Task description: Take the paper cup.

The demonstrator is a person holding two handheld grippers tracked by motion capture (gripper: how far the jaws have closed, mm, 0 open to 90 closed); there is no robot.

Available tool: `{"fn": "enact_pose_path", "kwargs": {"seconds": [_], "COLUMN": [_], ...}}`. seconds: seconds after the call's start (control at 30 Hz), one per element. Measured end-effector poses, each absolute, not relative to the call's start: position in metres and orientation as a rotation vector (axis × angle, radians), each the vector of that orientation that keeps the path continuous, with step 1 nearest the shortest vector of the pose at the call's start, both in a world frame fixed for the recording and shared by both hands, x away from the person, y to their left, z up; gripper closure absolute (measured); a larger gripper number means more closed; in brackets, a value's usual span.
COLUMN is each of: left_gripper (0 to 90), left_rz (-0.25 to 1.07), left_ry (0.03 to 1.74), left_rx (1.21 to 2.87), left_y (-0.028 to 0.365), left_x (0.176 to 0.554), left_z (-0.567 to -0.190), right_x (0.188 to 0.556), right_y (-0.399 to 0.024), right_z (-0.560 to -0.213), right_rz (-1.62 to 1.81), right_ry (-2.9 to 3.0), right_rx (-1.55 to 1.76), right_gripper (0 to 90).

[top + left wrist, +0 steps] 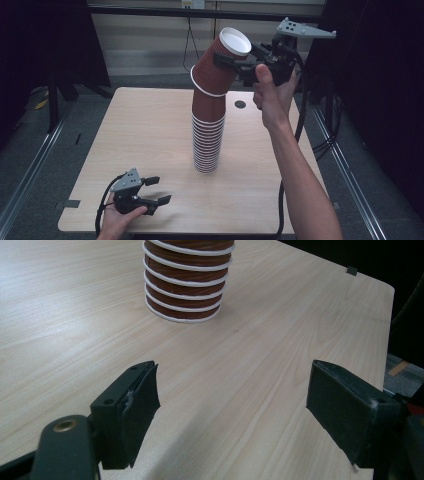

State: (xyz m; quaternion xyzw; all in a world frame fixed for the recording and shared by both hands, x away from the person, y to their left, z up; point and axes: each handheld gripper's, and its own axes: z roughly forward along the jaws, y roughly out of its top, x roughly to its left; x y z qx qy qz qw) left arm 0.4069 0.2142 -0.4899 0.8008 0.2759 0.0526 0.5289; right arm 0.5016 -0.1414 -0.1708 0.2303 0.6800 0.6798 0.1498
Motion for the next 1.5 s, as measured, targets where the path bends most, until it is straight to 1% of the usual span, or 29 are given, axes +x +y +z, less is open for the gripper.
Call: {"fn": "enact_pose_path", "kwargs": {"seconds": [0.5,0.93,1.3,1.5], "left_gripper": [20.7,20.6,20.7,20.6], "left_rz": [0.124,0.123,0.133,0.149], "left_ry": [0.663,0.665,0.672,0.654], "left_rx": [1.914,1.916,1.908,1.921], "left_y": [0.214,0.213,0.214,0.212], "left_x": [0.407,0.408,0.41,0.409], "left_z": [-0.49,-0.491,-0.489,-0.485], "right_x": [0.494,0.485,0.472,0.47], "right_y": [-0.159,-0.192,-0.214,-0.217], "right_z": [-0.167,-0.175,-0.186,-0.204], "right_rz": [1.986,1.997,1.941,1.899], "right_ry": [1.902,1.87,1.887,1.94], "right_rx": [0.668,0.712,0.756,0.788], "right_gripper": [22.7,22.7,22.8,22.9]}}
